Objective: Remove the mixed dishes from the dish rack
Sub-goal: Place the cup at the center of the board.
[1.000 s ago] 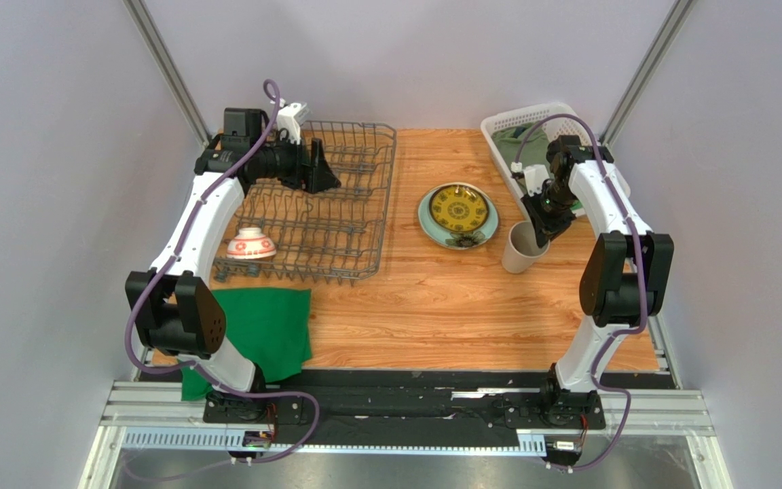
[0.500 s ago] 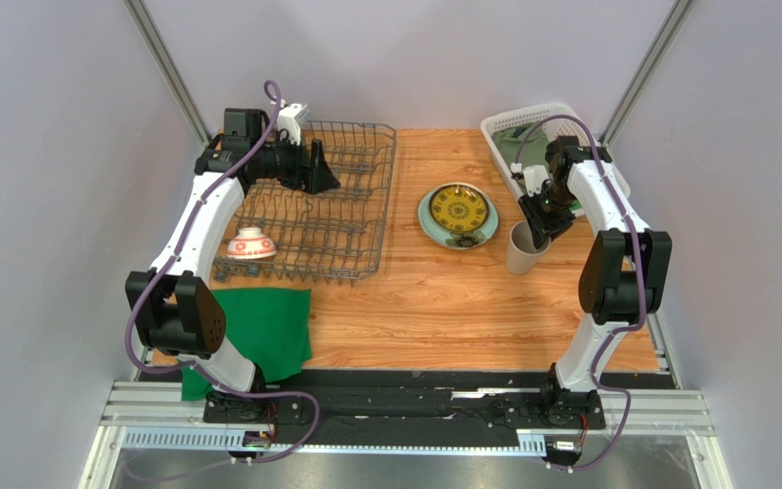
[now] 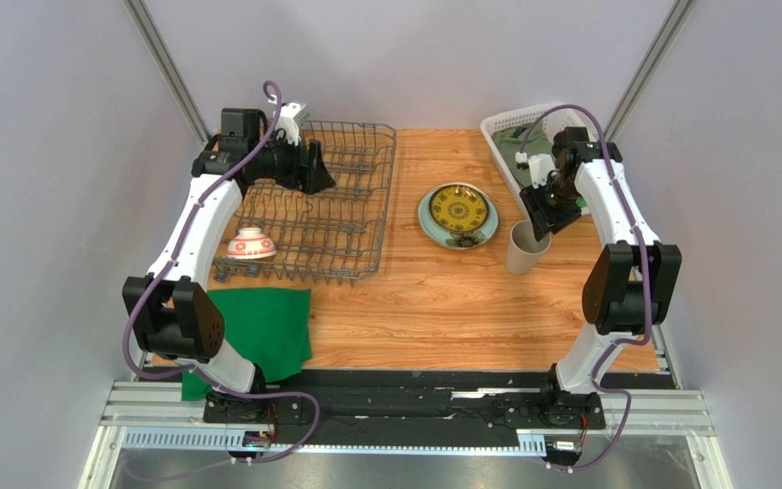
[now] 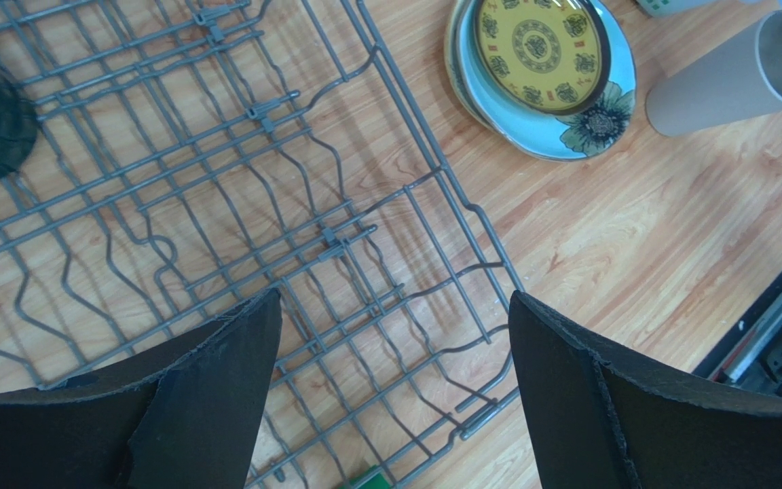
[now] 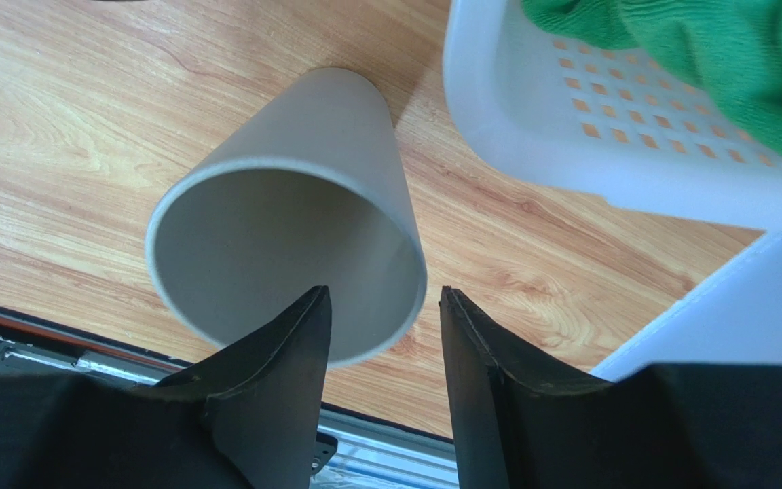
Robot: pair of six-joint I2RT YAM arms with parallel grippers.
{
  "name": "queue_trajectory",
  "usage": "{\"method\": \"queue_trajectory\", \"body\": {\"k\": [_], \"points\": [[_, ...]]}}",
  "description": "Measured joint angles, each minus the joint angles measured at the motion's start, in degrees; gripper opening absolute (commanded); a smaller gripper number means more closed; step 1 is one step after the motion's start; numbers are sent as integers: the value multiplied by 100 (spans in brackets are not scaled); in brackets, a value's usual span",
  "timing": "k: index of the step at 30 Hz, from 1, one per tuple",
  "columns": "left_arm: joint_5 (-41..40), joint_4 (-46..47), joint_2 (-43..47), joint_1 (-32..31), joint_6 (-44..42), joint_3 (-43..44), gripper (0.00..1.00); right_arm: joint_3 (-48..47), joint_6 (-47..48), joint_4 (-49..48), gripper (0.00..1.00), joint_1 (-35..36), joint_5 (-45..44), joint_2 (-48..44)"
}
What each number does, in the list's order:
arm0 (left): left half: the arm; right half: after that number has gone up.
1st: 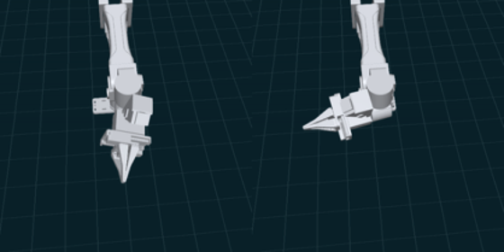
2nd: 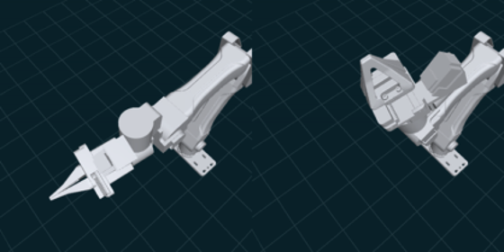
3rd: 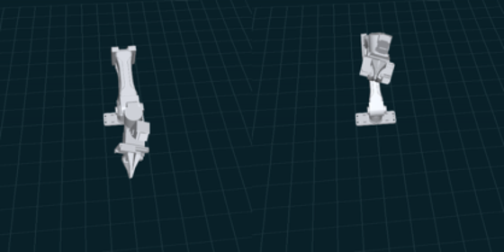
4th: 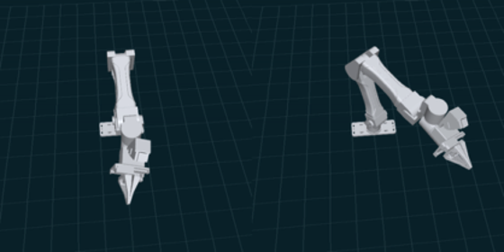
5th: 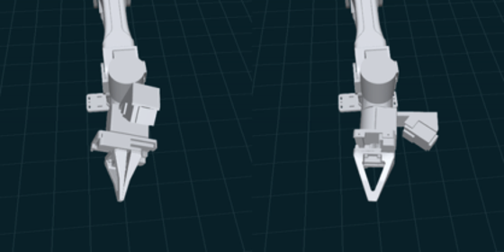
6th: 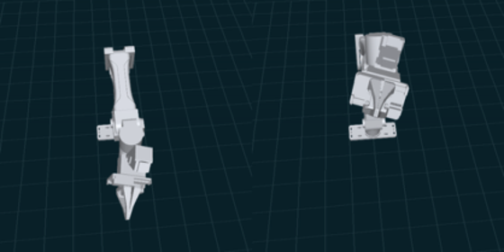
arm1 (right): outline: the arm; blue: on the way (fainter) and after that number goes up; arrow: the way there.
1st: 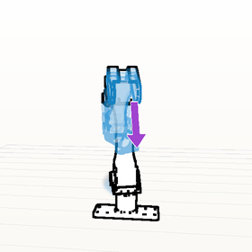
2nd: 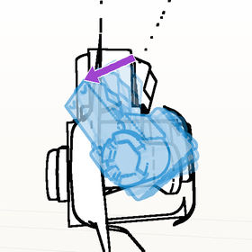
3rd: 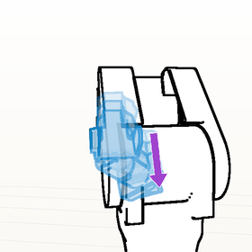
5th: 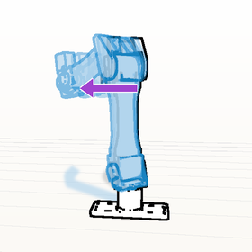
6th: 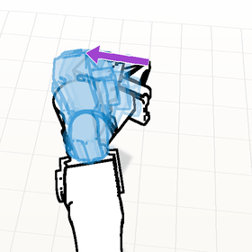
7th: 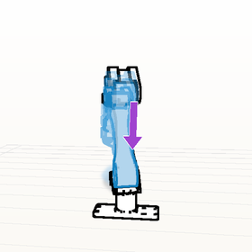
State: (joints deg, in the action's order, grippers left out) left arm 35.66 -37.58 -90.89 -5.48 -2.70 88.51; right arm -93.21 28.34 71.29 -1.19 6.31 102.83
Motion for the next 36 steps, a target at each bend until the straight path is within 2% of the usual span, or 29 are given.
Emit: {"method": "queue_trajectory", "body": {"k": [2,4,8,9,14,18,28,36], "points": [[-79,2,107,0,-66,-48,89,-85,0,31,51,0,-13,-175],[-177,-9,225,0,-153,-116,90,-153,0,57,60,0,-22,-343],[-549,-79,494,2,-420,-306,89,-214,0,98,65,0,-50,-793],[-647,-103,540,4,-485,-343,89,-214,0,101,73,0,-66,-894],[-1276,-269,717,92,-942,-605,89,-214,0,70,75,0,-173,-1440],[-1617,-468,848,339,-1471,-876,91,-144,-4,-109,85,0,-175,-1886],[-2133,-538,940,662,-2190,-1010,92,752,-160,-1014,91,186,70,-2712],[-2337,-415,404,664,-2312,-695,91,1513,-236,-1797,93,581,431,-3353]]}}
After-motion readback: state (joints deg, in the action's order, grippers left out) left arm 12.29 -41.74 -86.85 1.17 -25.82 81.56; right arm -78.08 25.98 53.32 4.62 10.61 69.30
